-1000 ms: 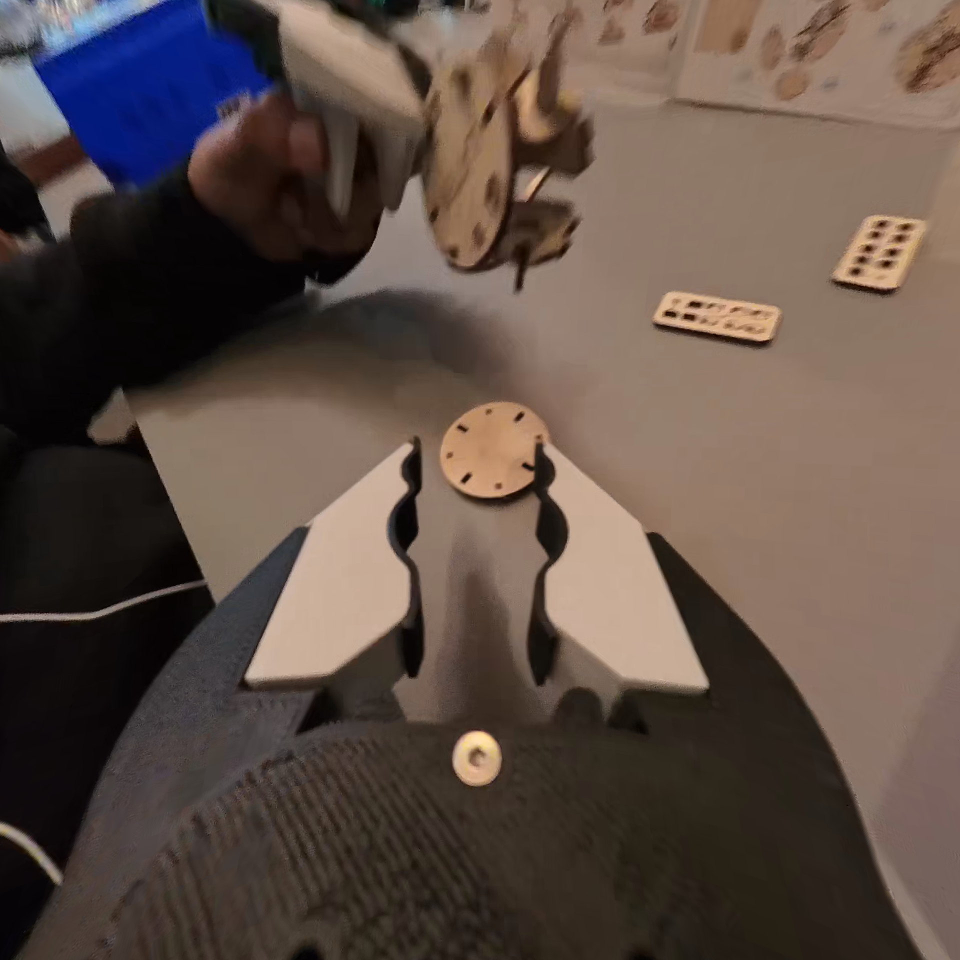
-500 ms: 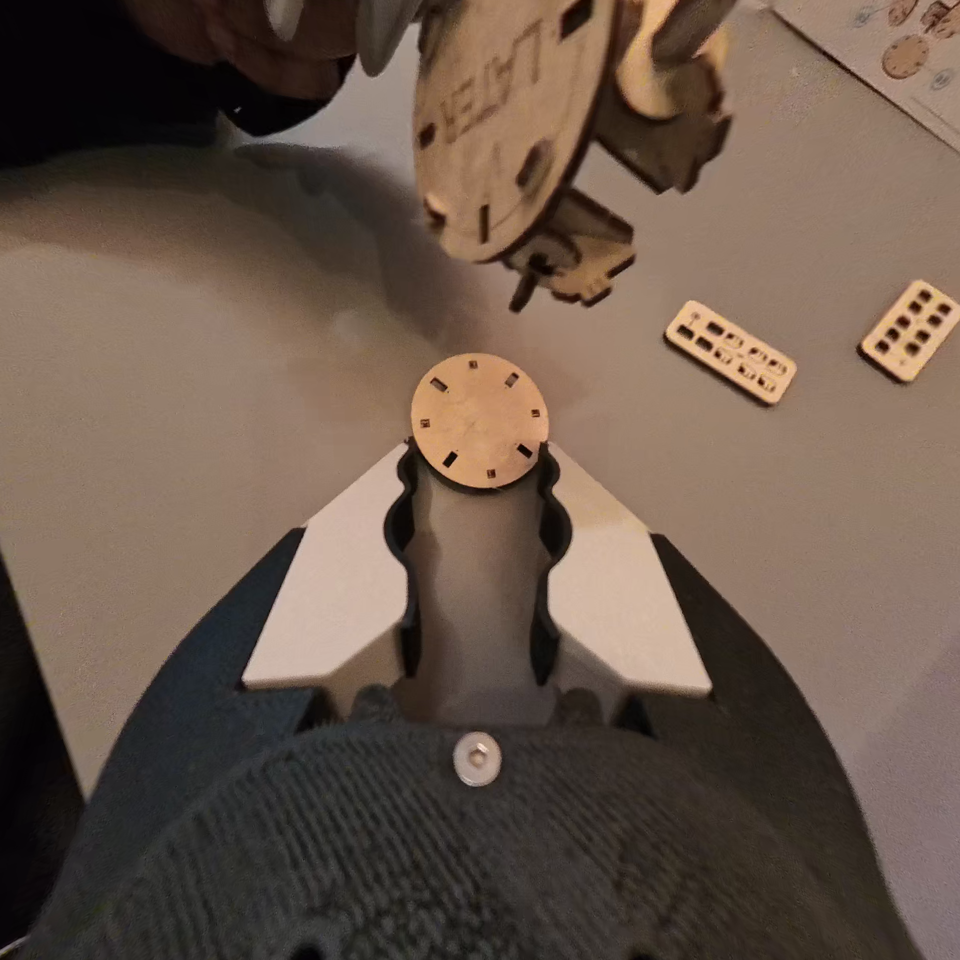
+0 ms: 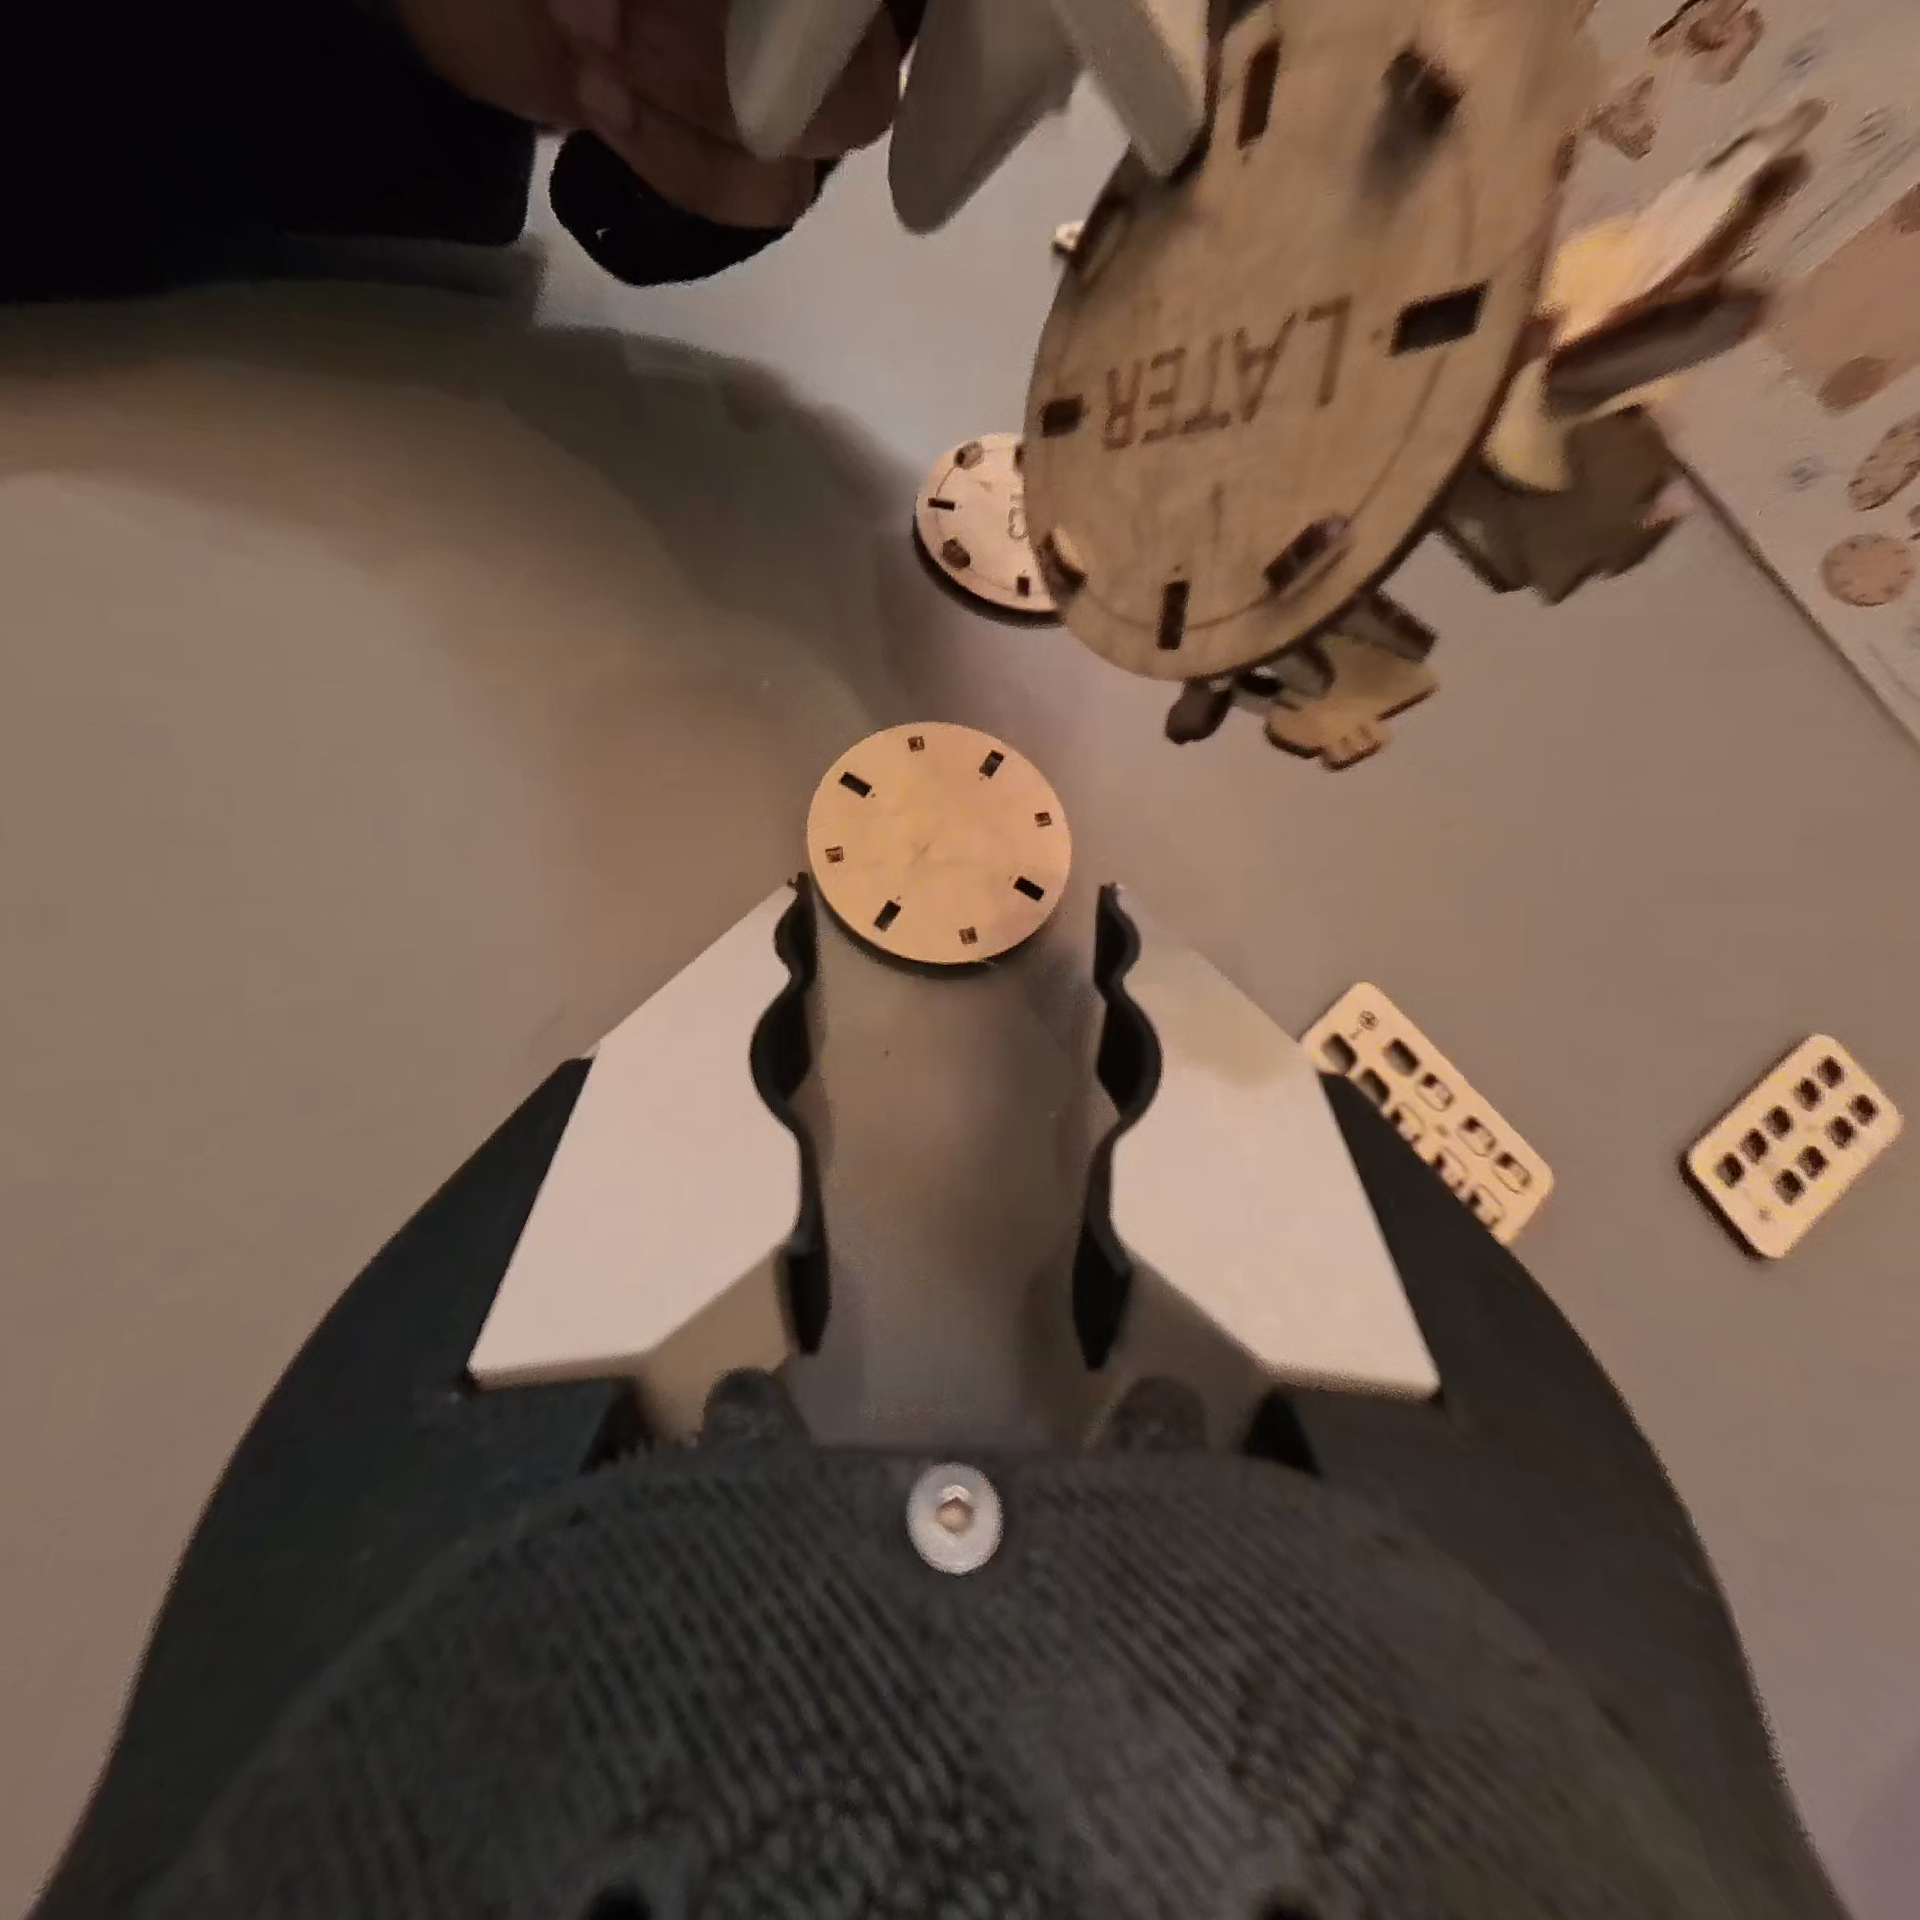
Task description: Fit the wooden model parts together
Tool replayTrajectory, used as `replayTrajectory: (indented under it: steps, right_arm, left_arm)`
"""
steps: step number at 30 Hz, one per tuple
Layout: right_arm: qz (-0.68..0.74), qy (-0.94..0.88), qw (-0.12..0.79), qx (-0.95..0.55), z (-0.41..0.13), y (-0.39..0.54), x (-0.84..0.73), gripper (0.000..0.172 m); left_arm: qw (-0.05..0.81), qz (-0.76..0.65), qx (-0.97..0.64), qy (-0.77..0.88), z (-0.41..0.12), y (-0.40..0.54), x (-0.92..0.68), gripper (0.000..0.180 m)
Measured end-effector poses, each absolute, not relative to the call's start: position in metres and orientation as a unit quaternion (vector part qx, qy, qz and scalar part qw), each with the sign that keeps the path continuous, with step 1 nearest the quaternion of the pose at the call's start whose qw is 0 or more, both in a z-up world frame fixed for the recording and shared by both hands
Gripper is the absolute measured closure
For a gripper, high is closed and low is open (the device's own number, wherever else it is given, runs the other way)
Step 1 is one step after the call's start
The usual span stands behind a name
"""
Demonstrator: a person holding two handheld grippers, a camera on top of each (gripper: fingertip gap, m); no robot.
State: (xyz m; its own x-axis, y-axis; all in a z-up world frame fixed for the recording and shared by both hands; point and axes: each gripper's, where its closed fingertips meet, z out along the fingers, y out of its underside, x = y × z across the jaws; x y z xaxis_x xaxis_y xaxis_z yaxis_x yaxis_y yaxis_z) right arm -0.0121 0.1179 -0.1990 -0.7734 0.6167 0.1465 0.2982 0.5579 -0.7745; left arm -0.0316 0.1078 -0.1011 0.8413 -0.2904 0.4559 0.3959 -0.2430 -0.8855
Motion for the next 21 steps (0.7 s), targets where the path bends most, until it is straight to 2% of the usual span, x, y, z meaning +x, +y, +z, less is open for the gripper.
replayTrajectory:
  steps: [5,9,12,16,21]
  right_arm:
    - [0.461,-0.797,0.233,-0.314,-0.17,0.139,-0.004,0.114]
    - [0.585,-0.695,0.218,-0.357,-0.129,0.155,0.004,0.127]
    - [0.664,-0.631,0.169,-0.364,-0.108,0.155,0.008,0.137]
    - [0.666,-0.628,0.117,-0.386,-0.115,0.15,0.003,0.144]
    - [0.654,-0.641,0.055,-0.397,-0.126,0.136,0.0,0.137]
  left_arm:
    - [0.583,-0.329,-0.743,-0.024,-0.113,0.111,-0.017,0.18]
    - [0.566,-0.333,-0.754,-0.025,-0.121,0.112,-0.014,0.18]
    - [0.545,-0.351,-0.761,-0.024,-0.127,0.112,-0.009,0.18]
    - [0.53,-0.343,-0.775,-0.023,-0.133,0.109,-0.011,0.18]
    - [0.537,-0.371,-0.757,-0.032,-0.126,0.105,-0.016,0.18]
